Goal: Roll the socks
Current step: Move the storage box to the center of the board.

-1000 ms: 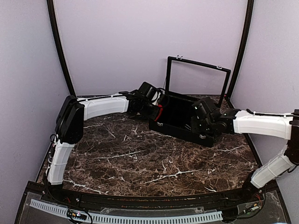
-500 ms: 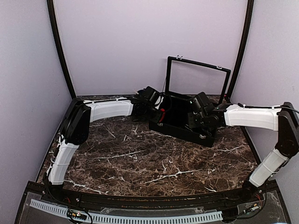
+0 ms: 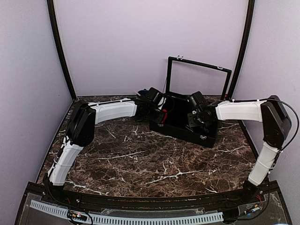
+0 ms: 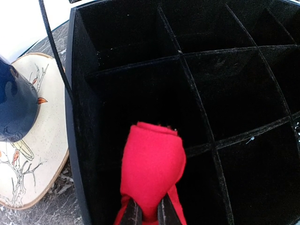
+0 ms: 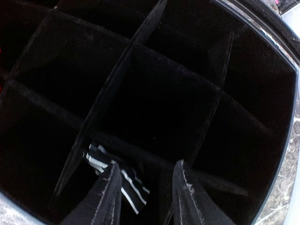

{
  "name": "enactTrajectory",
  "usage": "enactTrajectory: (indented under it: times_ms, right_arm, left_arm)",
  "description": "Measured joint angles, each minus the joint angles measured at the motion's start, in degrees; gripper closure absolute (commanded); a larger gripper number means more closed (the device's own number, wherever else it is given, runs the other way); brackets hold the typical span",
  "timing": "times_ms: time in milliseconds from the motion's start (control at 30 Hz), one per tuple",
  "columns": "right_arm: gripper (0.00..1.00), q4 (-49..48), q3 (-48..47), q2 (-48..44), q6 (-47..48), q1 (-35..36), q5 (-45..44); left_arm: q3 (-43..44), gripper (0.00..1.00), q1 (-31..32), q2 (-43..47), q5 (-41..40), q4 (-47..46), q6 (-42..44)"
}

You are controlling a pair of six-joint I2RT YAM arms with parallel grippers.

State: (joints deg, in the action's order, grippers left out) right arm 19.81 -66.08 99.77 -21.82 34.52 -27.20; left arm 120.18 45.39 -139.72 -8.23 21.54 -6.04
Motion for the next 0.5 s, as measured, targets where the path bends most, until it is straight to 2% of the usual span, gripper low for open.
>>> enactTrajectory:
  times_ms: [200, 500]
  right_arm:
    - [0.65, 1.0, -5.0, 4.4, 1.9, -1.8, 2.1]
    - [0.65, 3.6, -6.8, 7.9, 3.1, -2.0, 7.8]
  left_arm:
    - [0.9, 1.00, 0.4, -0.1, -0.4, 2.0, 1.0]
    - [3.0, 1.00, 0.8, -0.1, -0.8, 7.1, 2.6]
